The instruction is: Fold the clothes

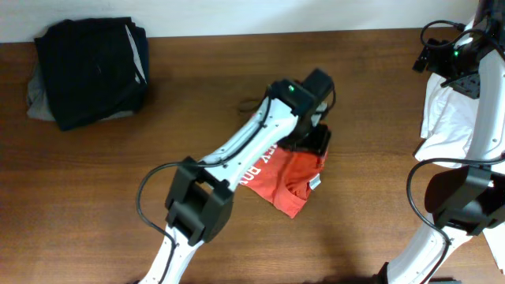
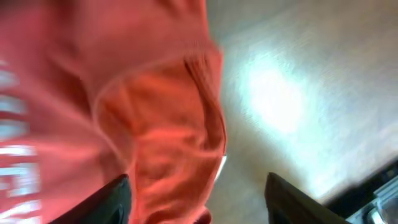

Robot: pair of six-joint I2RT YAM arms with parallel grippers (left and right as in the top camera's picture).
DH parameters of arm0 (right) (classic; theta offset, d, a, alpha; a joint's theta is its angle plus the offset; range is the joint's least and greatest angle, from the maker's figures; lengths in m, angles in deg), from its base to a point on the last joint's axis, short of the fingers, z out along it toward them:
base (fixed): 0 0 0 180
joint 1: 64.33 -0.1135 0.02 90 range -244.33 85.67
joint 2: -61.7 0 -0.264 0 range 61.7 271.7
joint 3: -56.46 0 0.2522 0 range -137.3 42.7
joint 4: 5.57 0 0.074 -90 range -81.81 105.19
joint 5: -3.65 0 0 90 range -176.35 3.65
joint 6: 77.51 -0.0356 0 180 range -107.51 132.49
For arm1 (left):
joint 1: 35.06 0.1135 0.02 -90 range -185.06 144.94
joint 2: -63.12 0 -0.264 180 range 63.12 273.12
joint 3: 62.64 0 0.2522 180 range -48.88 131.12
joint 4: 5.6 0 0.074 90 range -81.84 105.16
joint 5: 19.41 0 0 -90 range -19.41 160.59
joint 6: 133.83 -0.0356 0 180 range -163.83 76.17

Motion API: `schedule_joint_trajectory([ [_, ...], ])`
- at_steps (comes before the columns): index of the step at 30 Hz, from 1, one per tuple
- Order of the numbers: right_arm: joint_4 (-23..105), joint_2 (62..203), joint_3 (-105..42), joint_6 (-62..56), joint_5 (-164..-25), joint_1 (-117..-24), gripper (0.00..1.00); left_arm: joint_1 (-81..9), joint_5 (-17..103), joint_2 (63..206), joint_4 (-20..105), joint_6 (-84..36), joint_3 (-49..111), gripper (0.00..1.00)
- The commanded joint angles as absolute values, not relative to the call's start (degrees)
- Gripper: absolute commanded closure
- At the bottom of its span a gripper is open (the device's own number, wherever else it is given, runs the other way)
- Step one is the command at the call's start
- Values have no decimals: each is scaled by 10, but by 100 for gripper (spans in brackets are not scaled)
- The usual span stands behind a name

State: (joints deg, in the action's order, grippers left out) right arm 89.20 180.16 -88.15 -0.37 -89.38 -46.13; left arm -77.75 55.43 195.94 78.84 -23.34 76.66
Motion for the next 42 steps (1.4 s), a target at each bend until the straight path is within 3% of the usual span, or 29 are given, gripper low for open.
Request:
schedule_joint_trajectory([
  [1,892,1801,-887,-2,-895,-459,2,-772,658,1929,758,-242,792,29],
  [11,892,1801,-887,-2,-895,-459,2,-769,631,2037,705,-242,778,29],
  [15,892,1801,-887,-2,-895,-459,2,-777,576,2037,730,-242,778,29],
  [18,892,1801,-887,-2,-895,-459,2,-795,557,2037,738,-243,778,41],
  [20,892,1801,-887,-2,-895,-459,2,-811,544,2035,738,-243,778,43],
  [33,892,1801,-887,-2,-895,-459,2,-864,558,1960,788,-242,780,43],
  [35,892,1801,-887,-2,-895,-459,2,-859,598,1906,802,-242,780,33],
  [38,892,1801,-887,-2,-895,-459,2,-838,665,1854,831,-242,780,6],
  [39,892,1801,-887,-2,-895,-459,2,-819,677,1844,840,-243,780,2],
  [42,892,1801,-887,-2,-895,-459,2,-742,677,1845,859,-282,779,1],
])
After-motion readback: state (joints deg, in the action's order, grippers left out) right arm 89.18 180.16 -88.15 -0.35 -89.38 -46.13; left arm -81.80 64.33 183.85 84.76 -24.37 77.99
